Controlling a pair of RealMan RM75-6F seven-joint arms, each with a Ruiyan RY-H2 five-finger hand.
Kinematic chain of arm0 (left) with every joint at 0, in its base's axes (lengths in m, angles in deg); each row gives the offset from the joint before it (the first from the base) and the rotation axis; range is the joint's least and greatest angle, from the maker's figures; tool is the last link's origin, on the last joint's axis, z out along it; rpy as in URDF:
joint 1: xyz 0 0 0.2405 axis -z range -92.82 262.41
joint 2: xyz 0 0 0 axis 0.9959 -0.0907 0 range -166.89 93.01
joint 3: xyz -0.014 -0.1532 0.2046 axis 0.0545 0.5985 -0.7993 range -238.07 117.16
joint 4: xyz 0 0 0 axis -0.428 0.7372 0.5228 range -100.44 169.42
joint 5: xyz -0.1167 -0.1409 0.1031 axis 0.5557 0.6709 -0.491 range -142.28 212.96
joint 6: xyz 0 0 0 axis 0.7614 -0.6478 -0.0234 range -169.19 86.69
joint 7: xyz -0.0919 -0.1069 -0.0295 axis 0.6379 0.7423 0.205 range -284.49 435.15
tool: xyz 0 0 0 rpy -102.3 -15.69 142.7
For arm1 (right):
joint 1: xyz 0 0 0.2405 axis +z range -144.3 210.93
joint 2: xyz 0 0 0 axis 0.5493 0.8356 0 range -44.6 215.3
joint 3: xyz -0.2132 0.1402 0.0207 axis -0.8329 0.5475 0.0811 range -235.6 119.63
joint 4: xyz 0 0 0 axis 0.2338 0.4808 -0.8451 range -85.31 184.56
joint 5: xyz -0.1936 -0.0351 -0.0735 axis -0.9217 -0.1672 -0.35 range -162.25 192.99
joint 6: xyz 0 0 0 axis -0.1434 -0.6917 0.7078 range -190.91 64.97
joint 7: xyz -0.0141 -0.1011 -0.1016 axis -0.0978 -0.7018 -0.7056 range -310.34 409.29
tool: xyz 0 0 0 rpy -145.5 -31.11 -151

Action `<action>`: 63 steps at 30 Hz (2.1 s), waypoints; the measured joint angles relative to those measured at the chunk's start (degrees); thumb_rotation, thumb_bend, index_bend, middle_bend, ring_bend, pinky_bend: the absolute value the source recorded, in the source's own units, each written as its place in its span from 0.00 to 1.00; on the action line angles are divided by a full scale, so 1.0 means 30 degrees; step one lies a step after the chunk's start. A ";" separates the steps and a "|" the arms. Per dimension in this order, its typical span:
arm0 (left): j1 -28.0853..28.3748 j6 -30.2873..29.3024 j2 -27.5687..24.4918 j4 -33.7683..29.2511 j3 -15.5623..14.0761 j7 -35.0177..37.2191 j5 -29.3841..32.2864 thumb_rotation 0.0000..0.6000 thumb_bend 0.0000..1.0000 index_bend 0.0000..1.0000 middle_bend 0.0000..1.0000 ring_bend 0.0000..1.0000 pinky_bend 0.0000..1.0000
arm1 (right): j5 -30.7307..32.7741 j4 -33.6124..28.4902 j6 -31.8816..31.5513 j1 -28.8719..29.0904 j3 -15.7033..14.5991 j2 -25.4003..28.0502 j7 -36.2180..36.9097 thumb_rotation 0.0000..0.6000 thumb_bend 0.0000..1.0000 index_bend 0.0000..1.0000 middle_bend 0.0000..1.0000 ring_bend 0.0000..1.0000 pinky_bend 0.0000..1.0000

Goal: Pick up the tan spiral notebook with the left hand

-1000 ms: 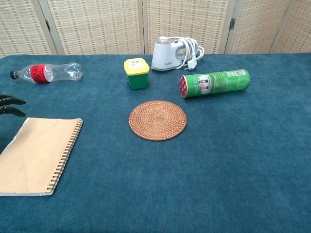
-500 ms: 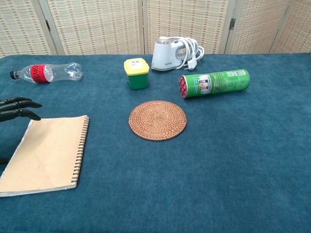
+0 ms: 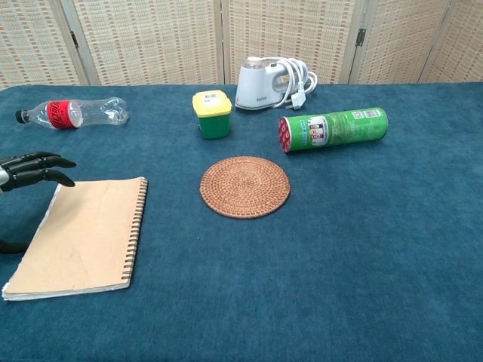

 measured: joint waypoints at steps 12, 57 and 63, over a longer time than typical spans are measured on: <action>0.0720 0.0444 0.0640 -0.0142 0.0024 0.1057 0.0247 1.00 0.23 0.26 0.14 0.08 0.18 | 0.0076 -0.0134 -0.0031 -0.0089 0.0034 0.0010 -0.0157 1.00 0.29 0.02 0.13 0.05 0.11; 0.3129 -0.1668 0.0086 -0.3623 -0.0172 0.1697 -0.0051 1.00 0.62 0.58 0.23 0.13 0.18 | -0.0158 0.0770 -0.0581 -0.0331 0.0111 -0.0253 0.0887 1.00 0.29 0.02 0.13 0.05 0.11; 0.2992 -0.2501 -0.1494 -0.4704 -0.0332 0.1529 -0.0308 1.00 0.62 0.57 0.23 0.13 0.20 | -0.0231 0.0718 -0.0476 -0.0221 0.0136 -0.0329 0.0828 1.00 0.29 0.02 0.13 0.05 0.11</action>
